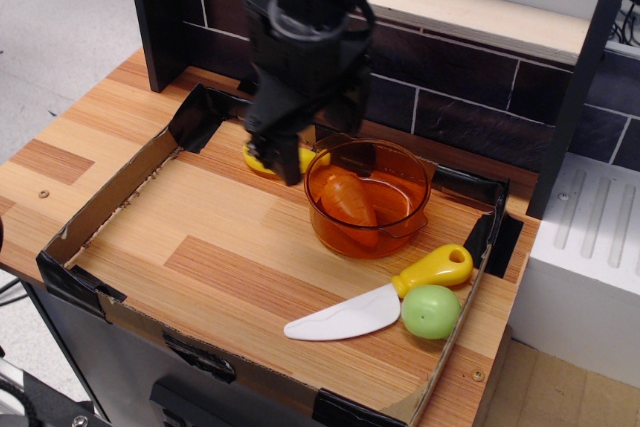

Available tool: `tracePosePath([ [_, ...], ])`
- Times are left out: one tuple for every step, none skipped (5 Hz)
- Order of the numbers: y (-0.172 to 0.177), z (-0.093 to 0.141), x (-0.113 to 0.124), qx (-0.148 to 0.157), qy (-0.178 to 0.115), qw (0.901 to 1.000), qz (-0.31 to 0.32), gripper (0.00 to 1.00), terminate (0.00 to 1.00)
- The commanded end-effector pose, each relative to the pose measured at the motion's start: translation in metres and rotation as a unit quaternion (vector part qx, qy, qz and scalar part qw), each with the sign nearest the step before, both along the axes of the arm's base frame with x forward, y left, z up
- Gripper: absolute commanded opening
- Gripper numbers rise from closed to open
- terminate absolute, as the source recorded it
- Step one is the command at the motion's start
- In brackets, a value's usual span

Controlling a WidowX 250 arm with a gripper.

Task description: Take carrot out of pot

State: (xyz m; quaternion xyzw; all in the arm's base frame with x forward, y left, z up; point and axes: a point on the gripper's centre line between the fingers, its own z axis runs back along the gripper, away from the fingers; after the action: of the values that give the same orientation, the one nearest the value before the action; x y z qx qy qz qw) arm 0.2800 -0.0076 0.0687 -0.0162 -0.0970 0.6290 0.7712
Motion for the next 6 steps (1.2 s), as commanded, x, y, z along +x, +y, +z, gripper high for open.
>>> tracePosePath([
  [-0.02, -0.005, 0.024, -0.031, -0.004, 0.9989, 0.034, 1.0, 0.0],
  [-0.025, -0.012, 0.026, -0.037, 0.01, 0.9983, 0.044, 1.0, 0.0],
  [-0.028, -0.02, 0.029, -0.024, 0.018, 0.9984, 0.048, 1.0, 0.0],
  [-0.028, -0.026, 0.027, -0.019, 0.024, 0.9984, 0.048, 1.0, 0.0],
  [-0.027, -0.033, 0.025, -0.006, 0.018, 0.9989, 0.044, 1.0, 0.0],
  [-0.027, -0.042, 0.024, 0.002, 0.02, 0.9989, 0.042, 1.0, 0.0],
])
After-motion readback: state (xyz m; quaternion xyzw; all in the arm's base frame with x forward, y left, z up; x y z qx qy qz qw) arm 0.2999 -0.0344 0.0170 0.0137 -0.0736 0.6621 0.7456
